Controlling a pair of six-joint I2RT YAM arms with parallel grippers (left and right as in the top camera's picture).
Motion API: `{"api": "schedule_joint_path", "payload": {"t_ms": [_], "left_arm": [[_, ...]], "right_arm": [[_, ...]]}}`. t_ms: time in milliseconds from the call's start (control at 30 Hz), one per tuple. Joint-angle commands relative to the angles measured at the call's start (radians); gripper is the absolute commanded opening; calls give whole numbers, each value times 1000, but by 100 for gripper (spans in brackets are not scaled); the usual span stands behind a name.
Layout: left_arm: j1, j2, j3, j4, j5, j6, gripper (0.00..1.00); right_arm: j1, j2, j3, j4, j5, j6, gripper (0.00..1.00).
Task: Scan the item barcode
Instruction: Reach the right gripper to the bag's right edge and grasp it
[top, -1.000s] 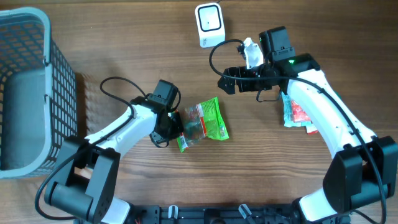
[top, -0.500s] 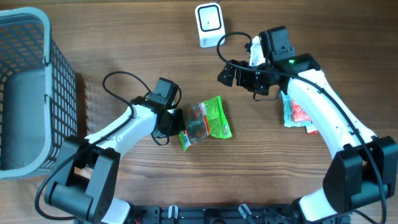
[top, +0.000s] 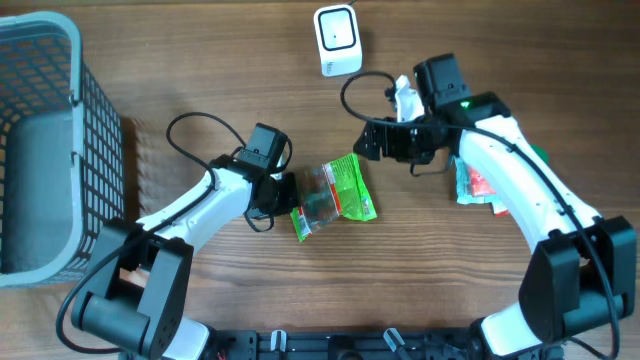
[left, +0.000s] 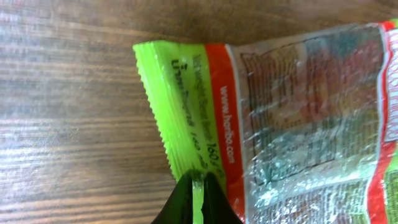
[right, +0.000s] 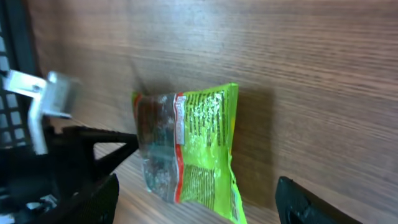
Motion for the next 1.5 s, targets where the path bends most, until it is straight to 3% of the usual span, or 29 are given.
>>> {"api": "schedule_joint_path", "payload": {"t_ms": [0, 533, 800, 1000, 1467], "left_arm": [[-6, 11, 5, 19, 19, 21, 4], [-53, 11, -7, 84, -27, 19, 4], [-39, 6, 4, 60, -49, 37, 4], [53, -24, 114, -129, -8, 72, 4], [2, 154, 105, -55, 87, 19, 4]], "right_arm": [[29, 2, -95, 65, -18, -16, 81], [118, 5, -356, 478, -21, 119, 80], [117, 5, -360, 489, 10, 118, 83], [107, 4, -360, 510, 29, 96, 79], [107, 5, -360, 492, 28, 60, 79]]}}
